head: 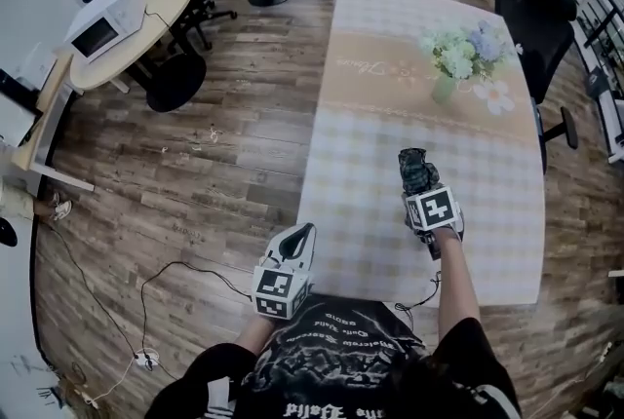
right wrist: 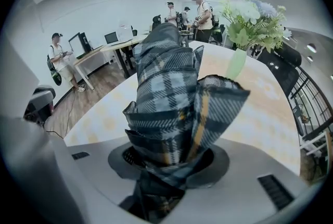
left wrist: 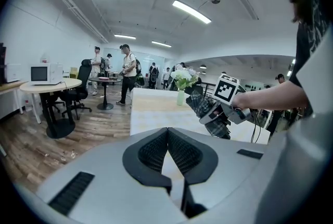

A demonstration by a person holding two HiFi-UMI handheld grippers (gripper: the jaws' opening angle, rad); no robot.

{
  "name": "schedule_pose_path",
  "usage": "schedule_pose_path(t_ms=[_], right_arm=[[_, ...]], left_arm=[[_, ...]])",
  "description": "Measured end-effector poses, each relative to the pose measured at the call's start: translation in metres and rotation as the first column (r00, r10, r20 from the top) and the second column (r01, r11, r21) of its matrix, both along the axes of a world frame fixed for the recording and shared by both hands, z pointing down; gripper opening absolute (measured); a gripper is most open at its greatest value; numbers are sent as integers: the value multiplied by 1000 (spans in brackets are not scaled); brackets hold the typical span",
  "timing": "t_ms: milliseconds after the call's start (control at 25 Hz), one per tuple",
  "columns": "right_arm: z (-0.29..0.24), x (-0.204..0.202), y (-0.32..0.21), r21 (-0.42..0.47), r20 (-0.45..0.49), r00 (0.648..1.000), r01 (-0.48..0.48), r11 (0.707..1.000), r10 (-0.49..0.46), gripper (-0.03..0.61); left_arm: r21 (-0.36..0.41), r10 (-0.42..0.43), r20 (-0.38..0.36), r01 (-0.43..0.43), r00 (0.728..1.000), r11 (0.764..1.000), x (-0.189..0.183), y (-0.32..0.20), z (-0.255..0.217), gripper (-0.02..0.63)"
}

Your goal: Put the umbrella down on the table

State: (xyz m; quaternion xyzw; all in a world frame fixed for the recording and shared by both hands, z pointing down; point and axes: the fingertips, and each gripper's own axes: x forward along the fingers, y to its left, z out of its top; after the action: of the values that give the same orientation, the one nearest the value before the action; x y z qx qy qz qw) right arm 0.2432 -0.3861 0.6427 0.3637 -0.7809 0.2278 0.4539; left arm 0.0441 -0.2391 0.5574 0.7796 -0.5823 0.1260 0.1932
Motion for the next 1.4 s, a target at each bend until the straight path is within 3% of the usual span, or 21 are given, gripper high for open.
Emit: schedule_pose_path(t_ms=[760, 1280, 1400], right_arm=[[58, -11, -27, -120, -42, 999, 12, 993, -17, 198], [66, -13, -27, -132, -19, 999, 30, 991, -33, 212], [62, -18, -23, -132, 22, 999, 42, 990, -39, 253]], left_arm=[[-14, -94, 32, 95, 995, 995, -27, 6, 6, 20], [-9, -64, 44, 64, 997, 998, -24, -4, 8, 20], [-9, -51, 41, 51, 998, 999, -20, -5, 6, 20]])
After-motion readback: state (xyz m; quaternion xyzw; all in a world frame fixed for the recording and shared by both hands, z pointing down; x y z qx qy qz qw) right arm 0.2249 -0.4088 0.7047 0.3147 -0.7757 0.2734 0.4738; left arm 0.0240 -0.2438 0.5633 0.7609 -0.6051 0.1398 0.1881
